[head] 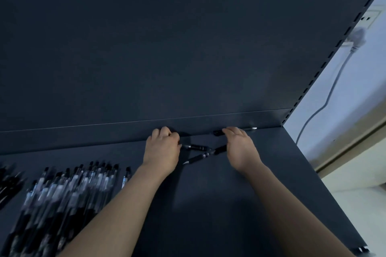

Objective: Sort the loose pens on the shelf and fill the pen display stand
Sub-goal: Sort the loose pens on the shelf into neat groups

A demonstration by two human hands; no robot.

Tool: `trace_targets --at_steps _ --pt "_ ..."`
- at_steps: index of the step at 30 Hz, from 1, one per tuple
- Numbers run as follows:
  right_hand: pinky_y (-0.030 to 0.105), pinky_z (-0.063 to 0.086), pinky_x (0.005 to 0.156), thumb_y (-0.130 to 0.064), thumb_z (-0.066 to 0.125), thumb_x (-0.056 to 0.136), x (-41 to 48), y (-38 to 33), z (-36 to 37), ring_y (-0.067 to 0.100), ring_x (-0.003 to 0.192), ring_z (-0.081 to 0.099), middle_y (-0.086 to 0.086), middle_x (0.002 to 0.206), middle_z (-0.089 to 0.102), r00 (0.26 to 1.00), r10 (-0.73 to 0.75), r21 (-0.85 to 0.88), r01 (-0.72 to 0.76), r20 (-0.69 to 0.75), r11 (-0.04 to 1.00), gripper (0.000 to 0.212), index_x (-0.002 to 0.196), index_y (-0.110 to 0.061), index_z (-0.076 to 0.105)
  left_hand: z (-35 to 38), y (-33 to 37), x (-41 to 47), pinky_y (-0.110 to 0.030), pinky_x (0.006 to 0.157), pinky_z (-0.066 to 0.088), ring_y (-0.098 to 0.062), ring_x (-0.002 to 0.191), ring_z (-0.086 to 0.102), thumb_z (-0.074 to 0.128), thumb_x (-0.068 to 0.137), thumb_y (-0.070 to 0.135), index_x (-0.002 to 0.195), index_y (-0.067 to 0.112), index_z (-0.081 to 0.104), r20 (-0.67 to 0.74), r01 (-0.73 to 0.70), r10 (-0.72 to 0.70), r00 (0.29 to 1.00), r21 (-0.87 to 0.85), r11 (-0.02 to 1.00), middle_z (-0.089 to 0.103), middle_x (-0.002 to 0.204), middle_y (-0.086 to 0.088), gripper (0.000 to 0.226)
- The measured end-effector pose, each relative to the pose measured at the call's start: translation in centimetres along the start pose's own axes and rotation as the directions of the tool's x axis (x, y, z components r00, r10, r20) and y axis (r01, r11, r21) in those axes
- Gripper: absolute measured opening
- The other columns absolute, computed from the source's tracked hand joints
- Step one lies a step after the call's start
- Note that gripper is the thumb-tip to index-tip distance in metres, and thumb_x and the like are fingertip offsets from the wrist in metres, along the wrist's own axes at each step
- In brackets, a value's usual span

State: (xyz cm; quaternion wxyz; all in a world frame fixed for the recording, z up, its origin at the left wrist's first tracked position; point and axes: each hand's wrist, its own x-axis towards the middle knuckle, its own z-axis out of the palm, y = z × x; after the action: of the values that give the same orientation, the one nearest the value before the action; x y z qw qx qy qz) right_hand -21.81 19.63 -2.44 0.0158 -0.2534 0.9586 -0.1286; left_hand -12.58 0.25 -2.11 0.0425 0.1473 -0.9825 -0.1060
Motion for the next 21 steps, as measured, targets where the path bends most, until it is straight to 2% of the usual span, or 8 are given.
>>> trace_targets --at_steps 3,6,10,13,18,21 --pt "0.033 0.033 0.106 -0.001 0.041 0.091 1.0 0.9 -0.2 0.027 0.124 0.039 0.007 0.140 0.040 1.000 -0.004 -0.056 0.005 0.021 0.998 0.052 0.141 -0.013 0.043 0.0 0.1 0.3 -0.032 0.094 0.038 -0.020 0.106 0.043 0.047 0.097 0.034 0.109 0.019 0.059 0.020 0.013 -0.013 1.000 0.010 1.000 0.050 0.117 0.000 0.023" --pt "0.035 0.038 0.097 -0.004 0.045 0.091 1.6 1.4 -0.2 0.028 0.111 0.045 0.009 0.127 0.046 0.999 0.045 -0.093 -0.044 0.007 0.995 0.039 0.128 -0.013 0.055 -0.3 0.4 0.1 -0.032 0.091 0.040 -0.019 0.104 0.045 0.049 0.097 0.037 0.103 0.019 0.060 0.050 0.032 -0.029 0.998 -0.053 0.998 0.052 0.111 0.001 0.022" --pt "0.033 0.041 0.080 -0.013 0.047 0.095 1.1 1.8 -0.2 0.028 0.102 0.049 0.007 0.110 0.053 0.991 0.129 0.048 -0.128 -0.017 0.991 0.021 0.111 -0.011 0.060 -0.6 1.5 -0.7 -0.031 0.084 0.046 -0.017 0.098 0.053 0.050 0.095 0.042 0.099 0.021 0.058 0.113 0.032 -0.007 0.994 -0.222 0.975 0.055 0.101 0.005 0.022" --pt "0.029 0.034 0.070 -0.019 0.049 0.096 0.3 2.0 -0.4 0.027 0.098 0.050 0.002 0.095 0.046 0.985 0.171 0.113 -0.172 0.021 0.979 0.009 0.092 -0.012 0.054 -0.5 2.4 -1.0 -0.028 0.080 0.047 -0.013 0.095 0.053 0.061 0.084 0.053 0.102 0.024 0.058 0.170 0.005 0.038 0.985 -0.243 0.970 0.054 0.100 0.009 0.034" --pt "0.030 0.034 0.055 -0.024 0.051 0.094 -1.1 2.2 -1.1 0.024 0.072 0.050 0.003 0.075 0.051 0.963 0.261 0.145 -0.268 0.067 0.952 0.027 0.071 -0.011 0.044 -0.4 2.9 -1.3 -0.027 0.075 0.046 -0.012 0.089 0.052 0.071 0.080 0.046 0.097 0.023 0.061 0.207 0.027 0.018 0.978 -0.212 0.977 0.056 0.095 0.007 0.030" --pt "0.032 0.044 0.057 -0.014 0.048 0.090 -2.0 2.0 -1.0 0.026 0.067 0.054 0.004 0.068 0.055 0.956 0.286 0.253 -0.294 0.067 0.922 0.028 0.062 -0.012 0.046 -0.5 2.7 -1.8 -0.029 0.072 0.049 -0.012 0.083 0.055 0.073 0.076 0.047 0.090 0.024 0.060 0.250 0.089 -0.032 0.968 -0.221 0.971 0.059 0.092 0.006 0.030"
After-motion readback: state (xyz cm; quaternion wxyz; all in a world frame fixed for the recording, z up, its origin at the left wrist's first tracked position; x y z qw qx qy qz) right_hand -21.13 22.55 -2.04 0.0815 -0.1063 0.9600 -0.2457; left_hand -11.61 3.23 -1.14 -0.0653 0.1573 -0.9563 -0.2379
